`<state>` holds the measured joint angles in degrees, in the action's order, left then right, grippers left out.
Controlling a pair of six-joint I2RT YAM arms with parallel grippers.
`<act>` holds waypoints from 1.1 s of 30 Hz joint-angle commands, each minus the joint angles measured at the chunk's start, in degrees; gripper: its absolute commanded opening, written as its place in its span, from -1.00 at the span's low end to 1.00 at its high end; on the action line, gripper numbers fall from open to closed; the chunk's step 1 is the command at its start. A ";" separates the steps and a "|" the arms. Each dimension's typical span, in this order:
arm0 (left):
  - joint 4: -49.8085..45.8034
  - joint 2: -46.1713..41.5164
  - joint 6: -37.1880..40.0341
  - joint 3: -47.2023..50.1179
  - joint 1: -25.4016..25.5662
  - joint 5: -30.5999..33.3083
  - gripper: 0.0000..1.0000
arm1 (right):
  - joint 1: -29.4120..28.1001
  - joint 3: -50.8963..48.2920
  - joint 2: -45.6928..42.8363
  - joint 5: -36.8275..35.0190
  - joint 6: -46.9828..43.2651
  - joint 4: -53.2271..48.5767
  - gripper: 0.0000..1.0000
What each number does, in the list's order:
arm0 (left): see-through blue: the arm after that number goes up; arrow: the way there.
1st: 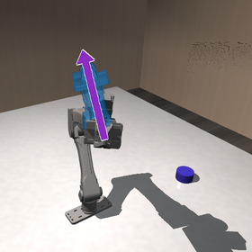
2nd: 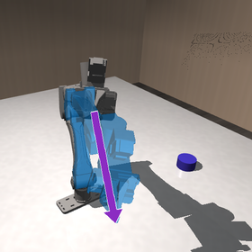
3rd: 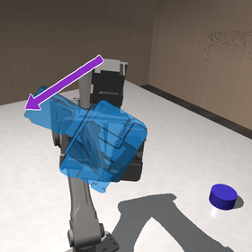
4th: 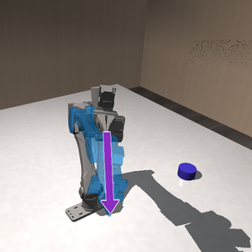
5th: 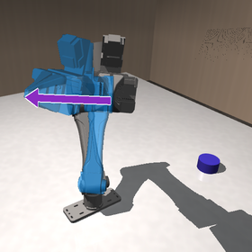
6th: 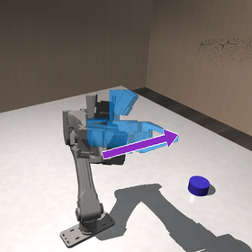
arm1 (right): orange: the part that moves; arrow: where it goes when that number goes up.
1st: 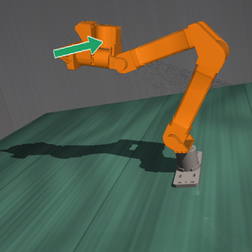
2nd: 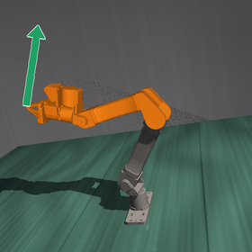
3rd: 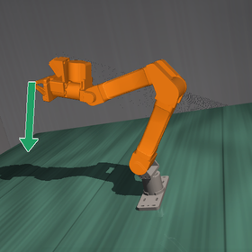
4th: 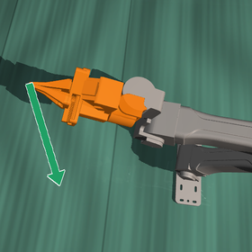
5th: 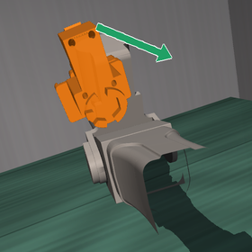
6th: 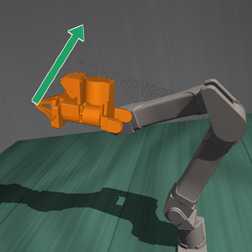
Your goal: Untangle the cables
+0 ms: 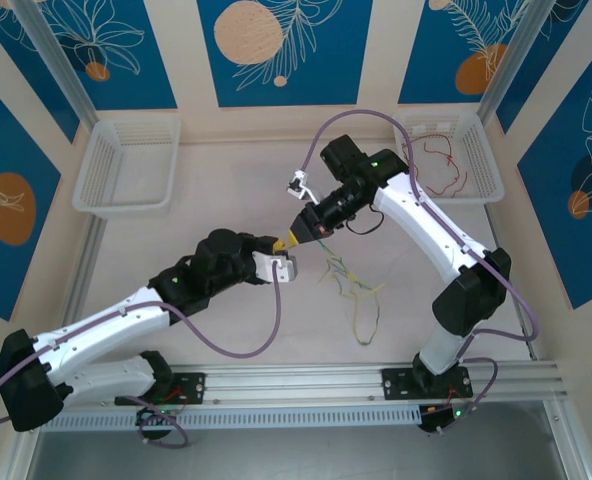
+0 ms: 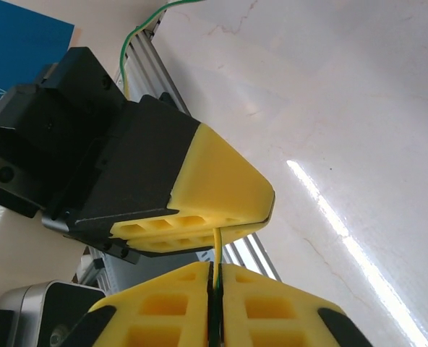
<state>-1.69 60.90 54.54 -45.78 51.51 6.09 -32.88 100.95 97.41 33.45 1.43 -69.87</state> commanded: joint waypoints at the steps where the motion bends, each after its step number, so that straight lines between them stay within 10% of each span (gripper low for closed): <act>1: 1.09 -1.29 -0.04 0.65 0.52 0.07 -1.00 | 0.10 1.66 0.37 0.72 1.47 -0.10 -0.62; 4: 0.64 -1.24 -0.57 0.38 0.55 -0.63 -1.00 | 0.18 1.80 0.42 -0.13 2.29 0.81 -0.19; 15: 0.11 -0.63 -0.79 0.10 0.87 -0.92 -1.00 | 0.80 1.76 0.65 -1.09 2.12 0.78 -1.00; 33: 0.24 -2.37 -3.72 1.99 1.05 -1.61 -1.00 | 13.18 -13.46 -12.48 6.31 20.13 27.96 -1.00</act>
<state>5.28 60.40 52.14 -45.67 52.36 4.67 -25.87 90.41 89.21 40.64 14.50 -53.39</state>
